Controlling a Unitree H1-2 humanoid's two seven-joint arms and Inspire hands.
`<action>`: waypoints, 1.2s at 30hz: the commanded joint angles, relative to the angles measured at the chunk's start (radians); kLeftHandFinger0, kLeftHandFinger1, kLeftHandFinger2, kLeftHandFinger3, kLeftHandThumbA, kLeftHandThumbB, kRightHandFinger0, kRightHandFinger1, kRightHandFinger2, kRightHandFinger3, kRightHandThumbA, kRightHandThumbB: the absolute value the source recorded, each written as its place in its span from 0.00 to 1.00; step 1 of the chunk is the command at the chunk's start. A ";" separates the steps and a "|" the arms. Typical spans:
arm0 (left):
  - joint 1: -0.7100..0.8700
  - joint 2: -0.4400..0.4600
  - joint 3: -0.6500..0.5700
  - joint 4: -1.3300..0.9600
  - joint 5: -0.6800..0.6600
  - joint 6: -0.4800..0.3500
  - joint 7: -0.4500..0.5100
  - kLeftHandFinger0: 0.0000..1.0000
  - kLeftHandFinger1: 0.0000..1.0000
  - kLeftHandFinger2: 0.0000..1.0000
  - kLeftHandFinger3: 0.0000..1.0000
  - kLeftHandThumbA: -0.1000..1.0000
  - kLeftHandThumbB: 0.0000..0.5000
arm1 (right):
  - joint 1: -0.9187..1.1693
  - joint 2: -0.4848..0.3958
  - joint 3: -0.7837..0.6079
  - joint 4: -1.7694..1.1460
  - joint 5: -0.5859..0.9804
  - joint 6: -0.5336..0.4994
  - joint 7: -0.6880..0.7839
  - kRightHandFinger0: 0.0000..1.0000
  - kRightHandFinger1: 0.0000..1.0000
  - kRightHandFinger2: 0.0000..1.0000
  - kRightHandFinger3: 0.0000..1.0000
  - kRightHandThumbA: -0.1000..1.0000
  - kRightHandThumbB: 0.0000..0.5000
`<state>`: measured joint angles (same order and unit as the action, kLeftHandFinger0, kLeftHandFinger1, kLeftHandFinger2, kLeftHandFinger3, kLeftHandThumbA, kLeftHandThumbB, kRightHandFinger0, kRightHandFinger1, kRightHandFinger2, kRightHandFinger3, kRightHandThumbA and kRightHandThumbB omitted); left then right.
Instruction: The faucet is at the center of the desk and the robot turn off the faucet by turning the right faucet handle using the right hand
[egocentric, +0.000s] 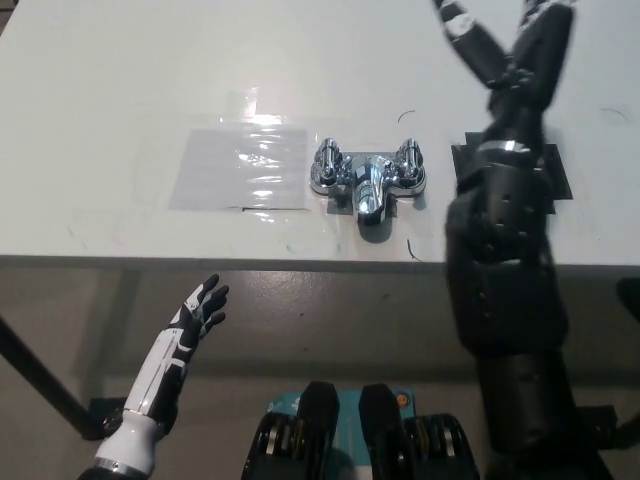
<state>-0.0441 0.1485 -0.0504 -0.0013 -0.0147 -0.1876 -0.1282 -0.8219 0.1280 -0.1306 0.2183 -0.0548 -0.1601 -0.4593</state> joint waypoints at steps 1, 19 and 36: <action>-0.014 0.032 0.014 -0.049 0.002 -0.030 -0.013 1.00 1.00 1.00 1.00 1.00 0.58 | 0.125 -0.080 0.085 -0.514 -0.024 0.022 0.163 1.00 1.00 1.00 1.00 1.00 0.47; -0.028 0.019 -0.002 -0.032 0.001 -0.036 -0.020 1.00 1.00 1.00 1.00 0.98 0.58 | 0.829 -0.295 0.192 -0.688 -0.004 -0.169 0.278 1.00 1.00 1.00 1.00 1.00 0.43; -0.021 0.024 0.000 -0.040 0.002 -0.015 -0.019 1.00 1.00 1.00 1.00 0.98 0.60 | 0.858 -0.279 0.303 -0.265 -0.015 -0.173 0.390 1.00 1.00 1.00 1.00 1.00 0.36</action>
<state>-0.0491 0.1560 -0.0515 -0.0062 -0.0140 -0.1877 -0.1320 0.0680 -0.1497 0.1571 -0.1172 -0.0616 -0.3201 -0.1346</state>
